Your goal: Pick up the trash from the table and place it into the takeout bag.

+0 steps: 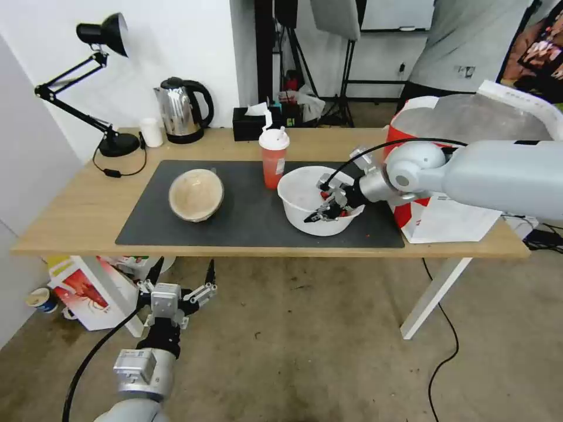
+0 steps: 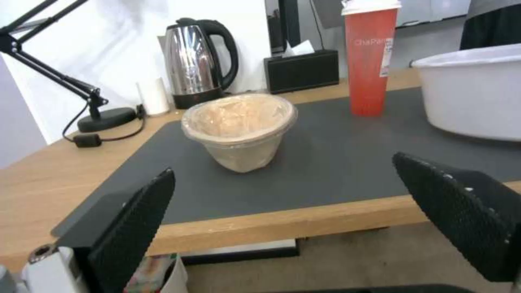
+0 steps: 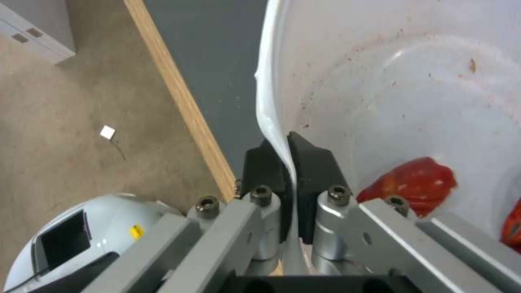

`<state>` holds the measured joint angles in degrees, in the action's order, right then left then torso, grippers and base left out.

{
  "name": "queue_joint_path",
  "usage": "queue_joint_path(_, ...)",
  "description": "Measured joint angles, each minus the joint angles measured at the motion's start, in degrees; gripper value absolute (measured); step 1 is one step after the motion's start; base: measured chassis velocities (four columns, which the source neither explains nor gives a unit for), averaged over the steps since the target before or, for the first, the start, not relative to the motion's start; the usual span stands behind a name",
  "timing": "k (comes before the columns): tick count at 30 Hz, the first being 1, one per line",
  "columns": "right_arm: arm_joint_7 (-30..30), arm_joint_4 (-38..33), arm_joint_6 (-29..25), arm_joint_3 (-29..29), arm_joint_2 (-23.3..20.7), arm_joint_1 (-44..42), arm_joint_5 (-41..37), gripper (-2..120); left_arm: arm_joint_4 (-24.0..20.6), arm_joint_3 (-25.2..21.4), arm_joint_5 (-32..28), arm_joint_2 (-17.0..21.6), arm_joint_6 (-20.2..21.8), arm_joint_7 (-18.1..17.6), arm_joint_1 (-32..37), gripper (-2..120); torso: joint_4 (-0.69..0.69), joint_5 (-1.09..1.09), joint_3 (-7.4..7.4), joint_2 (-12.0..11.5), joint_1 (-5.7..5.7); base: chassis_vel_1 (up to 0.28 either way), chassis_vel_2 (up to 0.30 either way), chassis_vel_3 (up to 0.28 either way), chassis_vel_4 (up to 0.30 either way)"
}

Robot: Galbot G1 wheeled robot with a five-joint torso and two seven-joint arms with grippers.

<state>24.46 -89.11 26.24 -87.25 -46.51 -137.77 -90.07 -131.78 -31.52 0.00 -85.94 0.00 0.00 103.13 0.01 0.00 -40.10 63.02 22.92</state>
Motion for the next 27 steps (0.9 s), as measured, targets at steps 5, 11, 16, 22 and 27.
queue_joint_path(5,0.08,-0.56,0.08,0.47,0.54,0.83,-0.04,0,0.0,0.0,0.0,0.0,0.0,0.0,0.0,100,0.0,0.0,0.0,0.0,0.0,0.0,0.0,0.0,0.0)
queue_joint_path(11,0.36,-1.34,0.2,1.11,1.32,2.22,-0.05,0,0.0,0.0,0.0,0.0,0.0,0.0,0.0,100,-0.01,0.01,0.0,0.0,0.0,0.0,0.0,0.0,0.0)
queue_joint_path(16,1.34,-2.62,0.45,2.7,2.68,6.08,-0.15,0,0.0,-0.01,0.0,0.0,0.0,0.0,0.0,100,-0.01,0.0,0.0,0.0,0.0,0.0,0.0,0.0,0.0)
queue_joint_path(22,2.96,-6.95,0.64,7.66,6.48,14.05,-0.32,0,0.0,0.0,0.0,0.0,0.0,0.0,0.0,100,-0.01,0.0,0.0,0.01,0.0,0.0,0.0,0.0,0.0)
queue_joint_path(27,5.16,-10.05,0.5,11.11,10.0,20.28,1.13,0,0.0,0.0,0.0,0.0,0.0,0.0,0.0,100,-0.01,0.01,0.0,0.01,0.0,0.0,0.0,0.0,0.0)
